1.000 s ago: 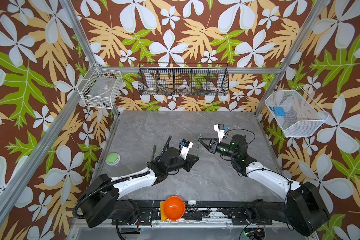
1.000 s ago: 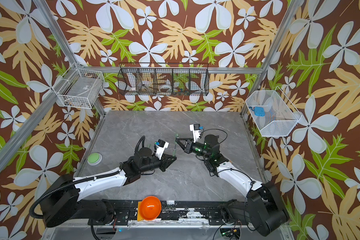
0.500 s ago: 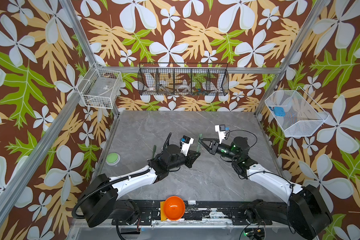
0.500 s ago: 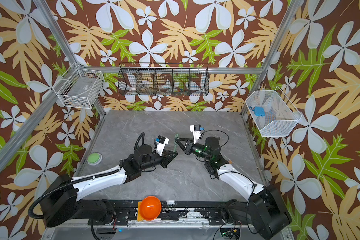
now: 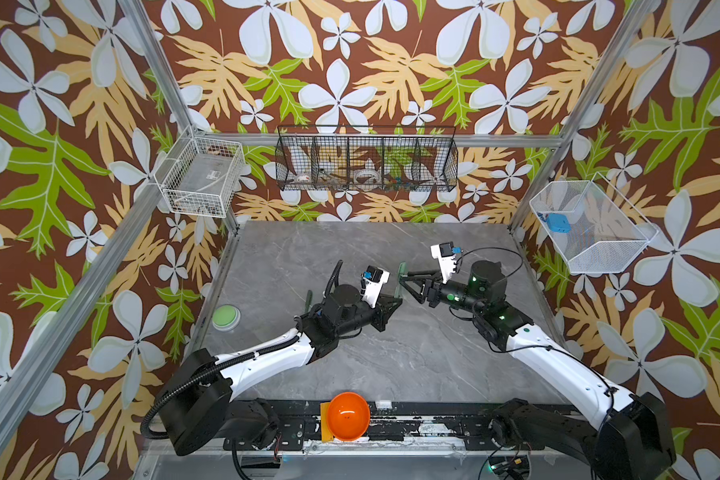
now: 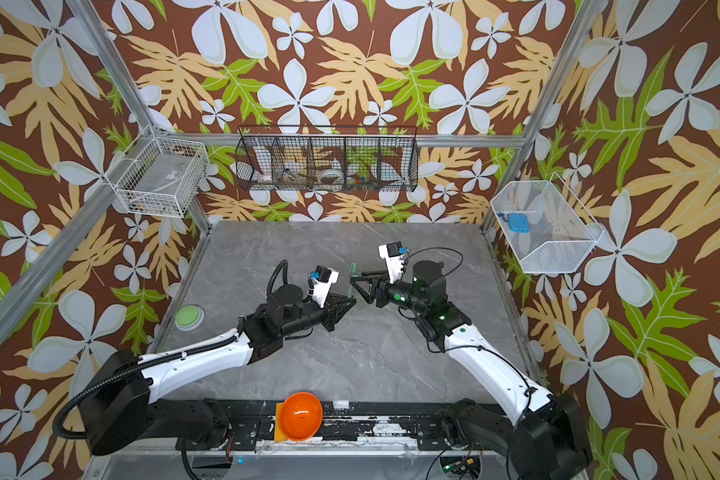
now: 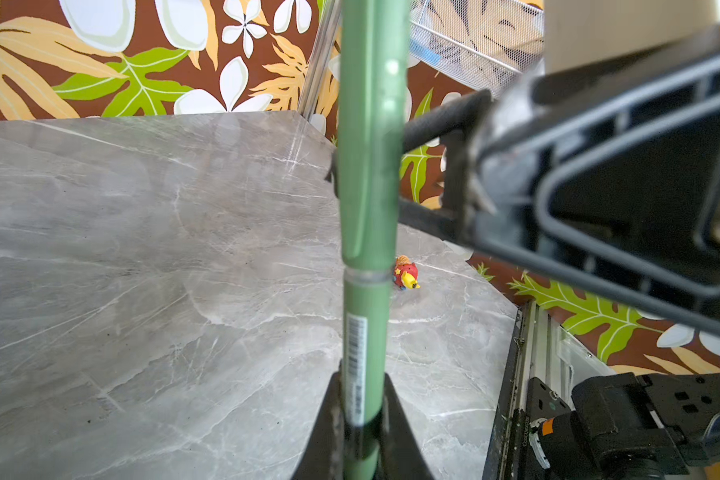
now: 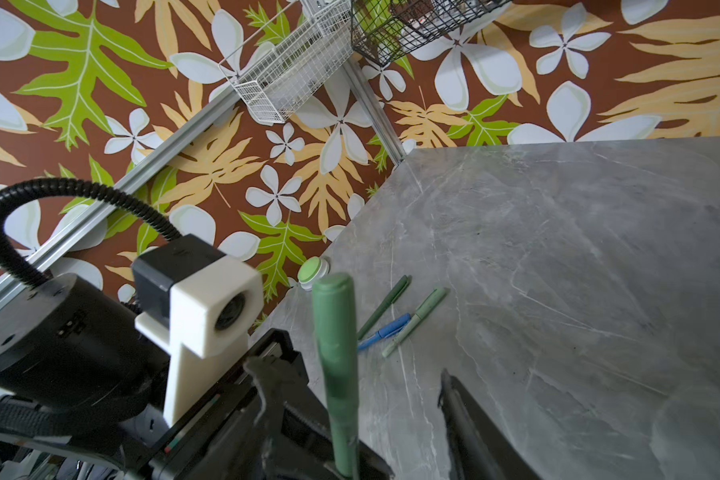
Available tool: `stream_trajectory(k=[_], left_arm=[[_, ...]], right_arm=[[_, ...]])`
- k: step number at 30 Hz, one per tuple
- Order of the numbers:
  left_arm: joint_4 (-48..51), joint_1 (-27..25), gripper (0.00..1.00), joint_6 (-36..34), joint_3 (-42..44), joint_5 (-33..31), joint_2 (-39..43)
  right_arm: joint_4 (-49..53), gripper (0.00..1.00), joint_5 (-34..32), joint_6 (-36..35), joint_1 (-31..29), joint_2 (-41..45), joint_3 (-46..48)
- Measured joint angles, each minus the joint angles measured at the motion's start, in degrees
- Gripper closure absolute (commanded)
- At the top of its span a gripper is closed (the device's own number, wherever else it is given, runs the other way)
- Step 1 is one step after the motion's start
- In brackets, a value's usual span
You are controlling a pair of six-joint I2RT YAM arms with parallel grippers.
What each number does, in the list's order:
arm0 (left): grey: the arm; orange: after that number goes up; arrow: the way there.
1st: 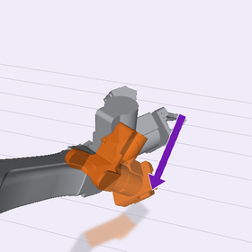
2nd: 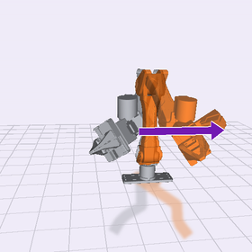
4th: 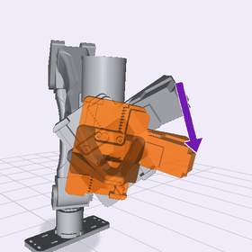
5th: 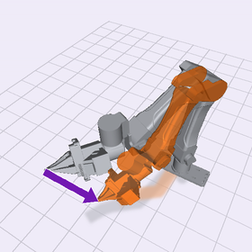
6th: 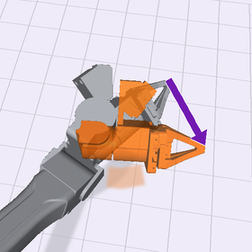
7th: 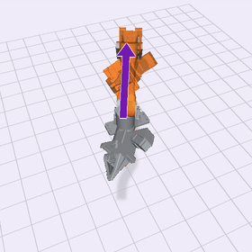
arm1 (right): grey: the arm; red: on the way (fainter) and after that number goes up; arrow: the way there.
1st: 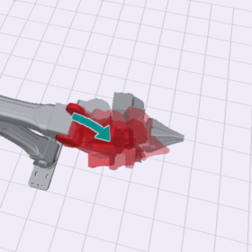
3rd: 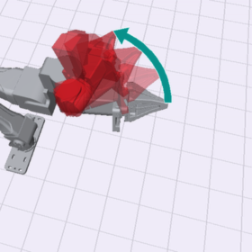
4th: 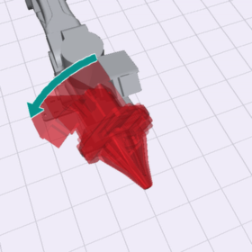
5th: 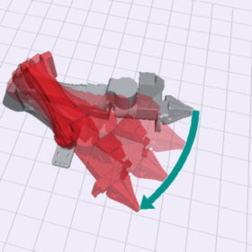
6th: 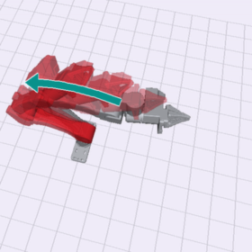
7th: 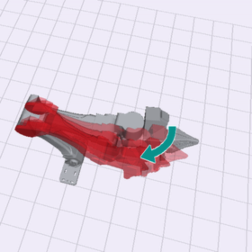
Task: Insert the pens into the pen caps
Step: 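Push the cap down onto the pen with the right gripper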
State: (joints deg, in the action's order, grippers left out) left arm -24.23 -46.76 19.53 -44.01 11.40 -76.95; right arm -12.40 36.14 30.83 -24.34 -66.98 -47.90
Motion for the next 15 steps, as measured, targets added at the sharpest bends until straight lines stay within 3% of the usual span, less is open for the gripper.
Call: stream_trajectory(k=[10,15], left_arm=[[0.46,0.0,1.0,-0.76,0.57,-0.44,0.15],[0.44,0.0,1.0,-0.79,1.03,-0.46,0.15]], right_arm=[[1.29,0.47,4.98,-1.33,0.26,-6.51,-7.15],[1.49,0.6,6.47,-1.27,0.22,-7.3,-7.56]])
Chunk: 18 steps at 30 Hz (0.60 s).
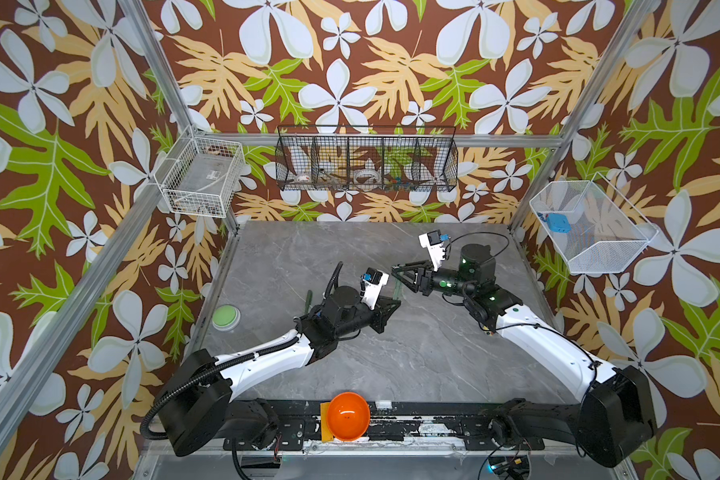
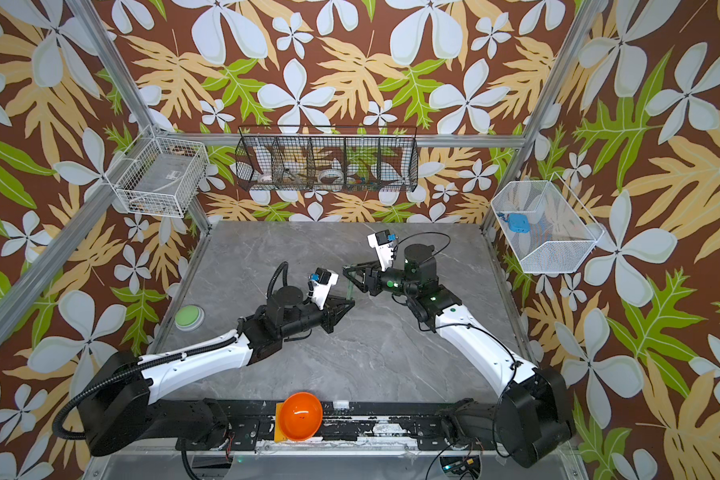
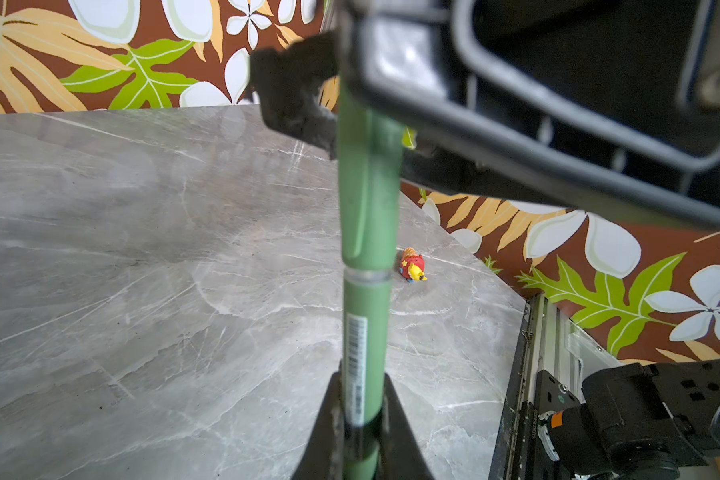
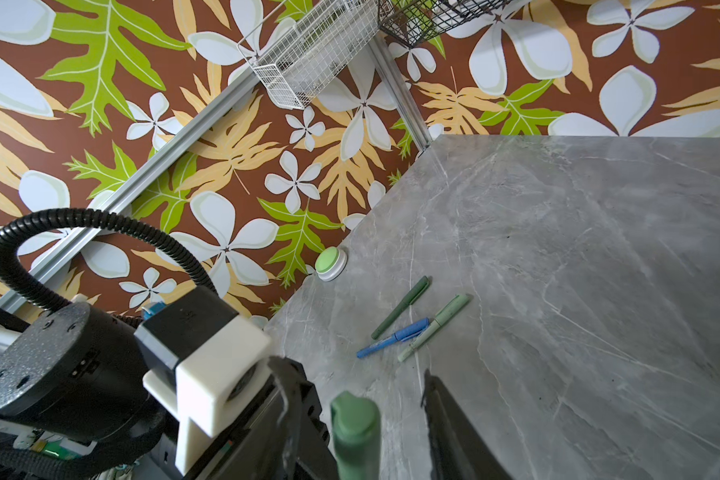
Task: Insert the pens into the pen caps
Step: 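Push the cap down onto the pen with the right gripper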
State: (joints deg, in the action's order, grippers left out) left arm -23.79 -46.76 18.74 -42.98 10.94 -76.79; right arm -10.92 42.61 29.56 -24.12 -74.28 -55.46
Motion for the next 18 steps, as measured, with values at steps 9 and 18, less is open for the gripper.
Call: stream_trajectory(k=[9,18], left_arm=[[0.02,0.0,1.0,-0.81,0.2,-0.02,-0.2],[-0.22,0.0,1.0,-1.05,-0.59,-1.57,-1.57]], right_arm=[[-0.11,0.78,1.07,0.07,0.0,-1.05,-0.66],[-0.44,1.0,1.05,-0.15,0.13,-2.6,-1.31]])
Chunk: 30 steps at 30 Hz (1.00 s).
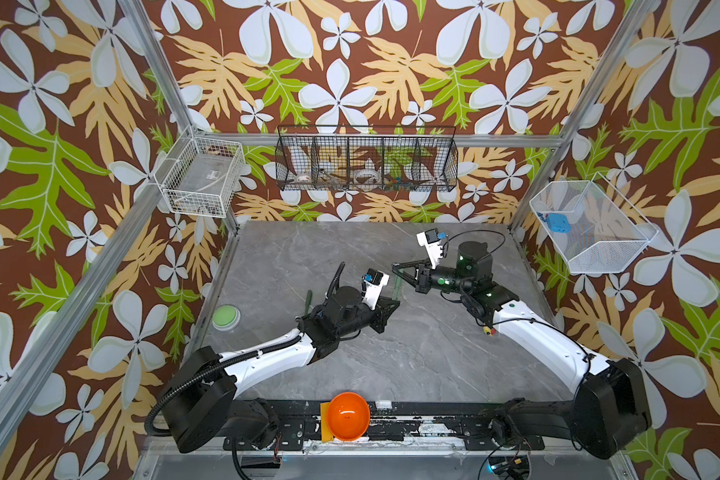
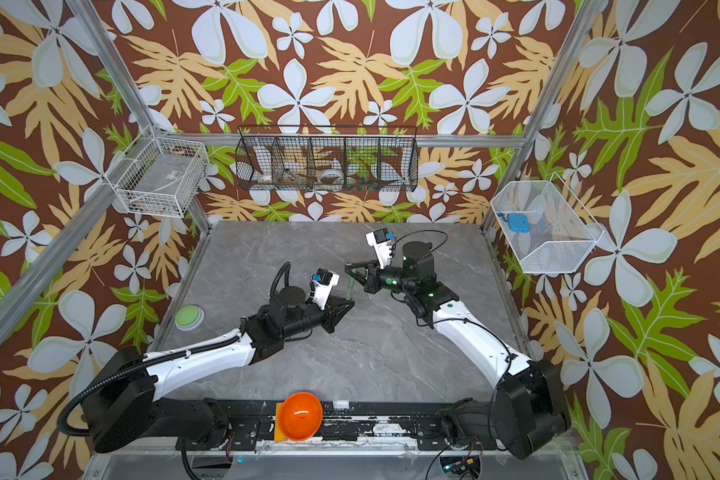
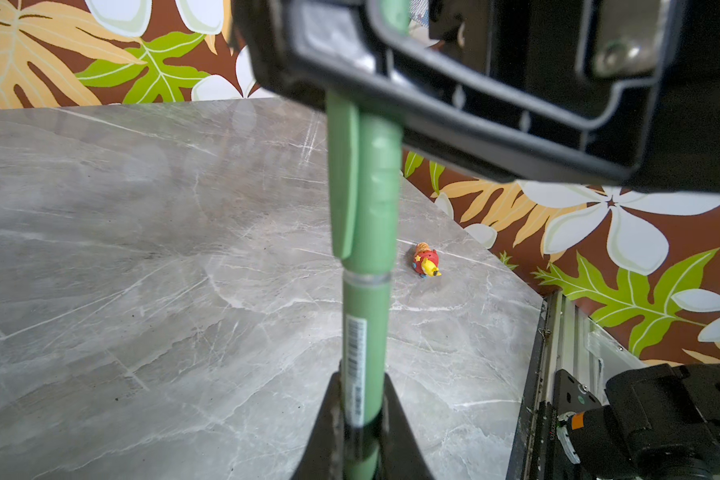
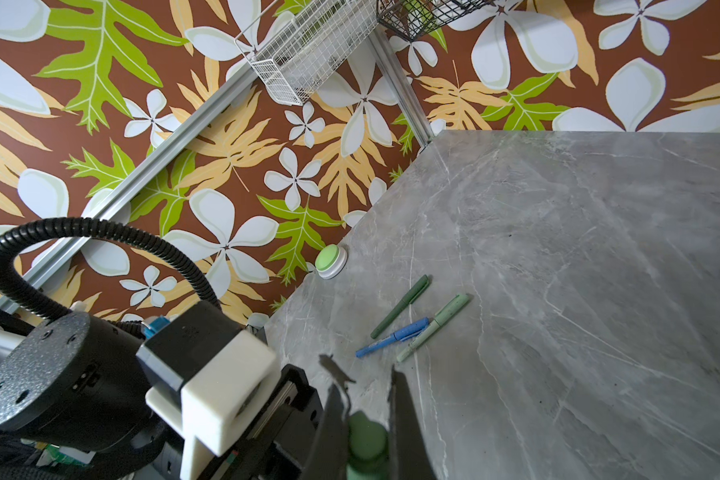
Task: Insert the pens into the pen caps
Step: 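Push the cap down onto the pen with the right gripper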
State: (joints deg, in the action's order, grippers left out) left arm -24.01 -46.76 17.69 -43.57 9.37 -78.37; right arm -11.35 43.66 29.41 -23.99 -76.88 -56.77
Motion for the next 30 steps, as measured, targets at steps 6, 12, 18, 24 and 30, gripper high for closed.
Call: stream_trajectory(k=[6,12,18,24,30], left_arm=[[-0.24,0.0,1.0,-1.92,-3.76,-1.38,-2.16],[-0.11,0.13,1.0,-4.44,-7.85,-1.97,-3.82],[1.64,1.46,1.0,-5.6,-11.3,0.2,-4.81],[2.95,1.55,1.0,-5.44,-13.09,2.71,-5.7],[2.73,1.53,1.0,-5.42,-13.11,5.97,-6.12]], right_arm=[[-1.11,1.0,-1.51,-0.98,0.42,0.5,-1.16],[-3.5,1.0,-4.68,-1.79,0.57,2.23,-0.96],[-8.11,1.0,-7.45,-1.46,0.59,3.76,1.16],[-8.61,1.0,-9.66,-1.36,0.59,5.84,2.51],[-4.26,0.81,-11.08,-2.08,1.16,9.11,2.86]])
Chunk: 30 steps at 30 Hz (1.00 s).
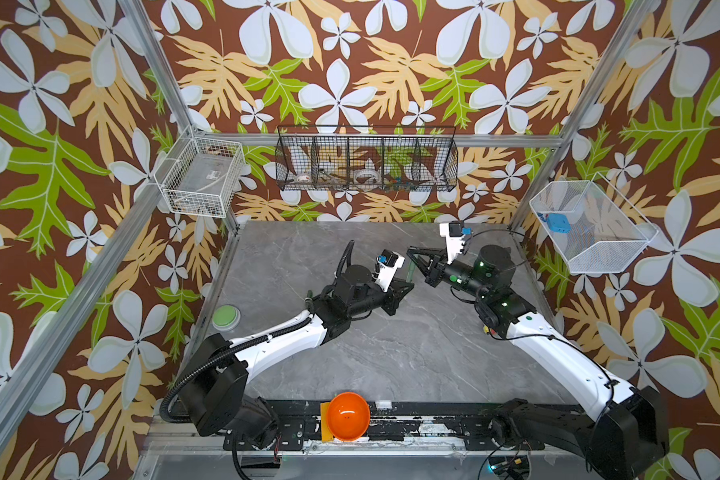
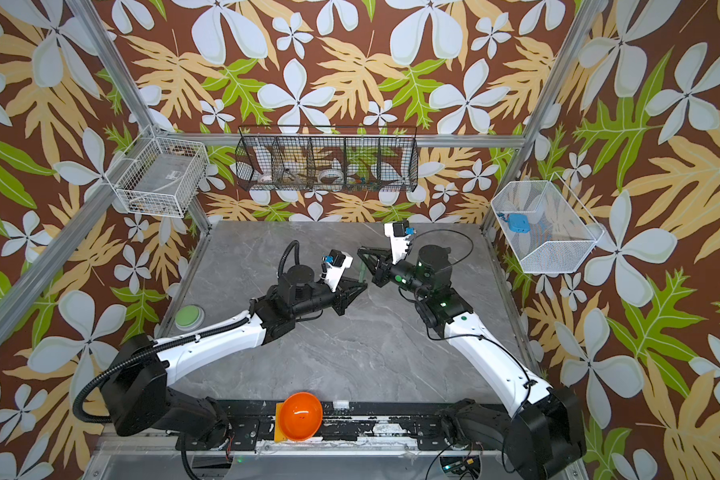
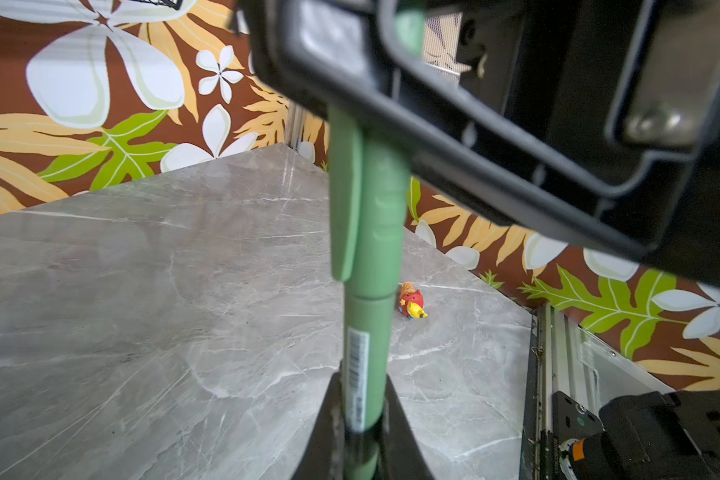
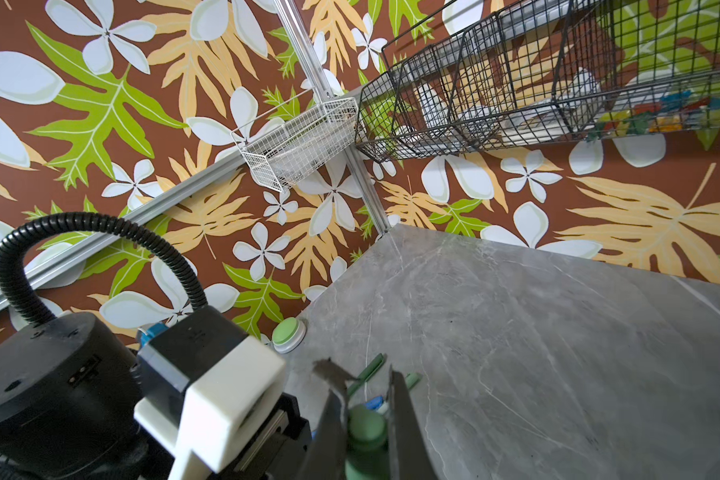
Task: Insert the pens into the pen caps
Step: 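Push the cap down onto the pen with the right gripper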
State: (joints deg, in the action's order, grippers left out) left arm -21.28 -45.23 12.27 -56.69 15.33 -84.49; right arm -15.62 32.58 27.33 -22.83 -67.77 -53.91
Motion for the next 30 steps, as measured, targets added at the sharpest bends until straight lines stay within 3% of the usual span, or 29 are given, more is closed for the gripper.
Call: stream_trajectory(k=[2,4,7,10,21,30], left_arm=[[-2.34,0.0,1.0,0.24,0.7,-0.04,0.2],[-4.74,0.42,1.0,0.85,2.38,-1.22,1.2],[-5.66,0.35,1.0,1.2,5.51,-1.53,2.47],[-5.55,-0.2,1.0,1.92,7.45,-1.55,3.34],[-5.92,-1.03,1.0,3.32,8.7,-1.92,3.89],[-6.34,-1.07,1.0,3.96,8.7,-1.49,3.5]], right_arm=[[2.73,0.62,2.14,0.44,1.14,1.62,0.17],[5.7,0.52,4.59,0.39,2.32,2.45,0.0],[8.44,0.44,5.99,-0.33,4.94,3.37,-0.79],[9.66,0.43,8.33,-0.59,5.51,3.3,-1.73],[11.17,0.49,16.33,-0.68,4.98,-2.75,-6.14],[12.81,0.7,18.16,-2.14,3.78,-4.76,-8.11]])
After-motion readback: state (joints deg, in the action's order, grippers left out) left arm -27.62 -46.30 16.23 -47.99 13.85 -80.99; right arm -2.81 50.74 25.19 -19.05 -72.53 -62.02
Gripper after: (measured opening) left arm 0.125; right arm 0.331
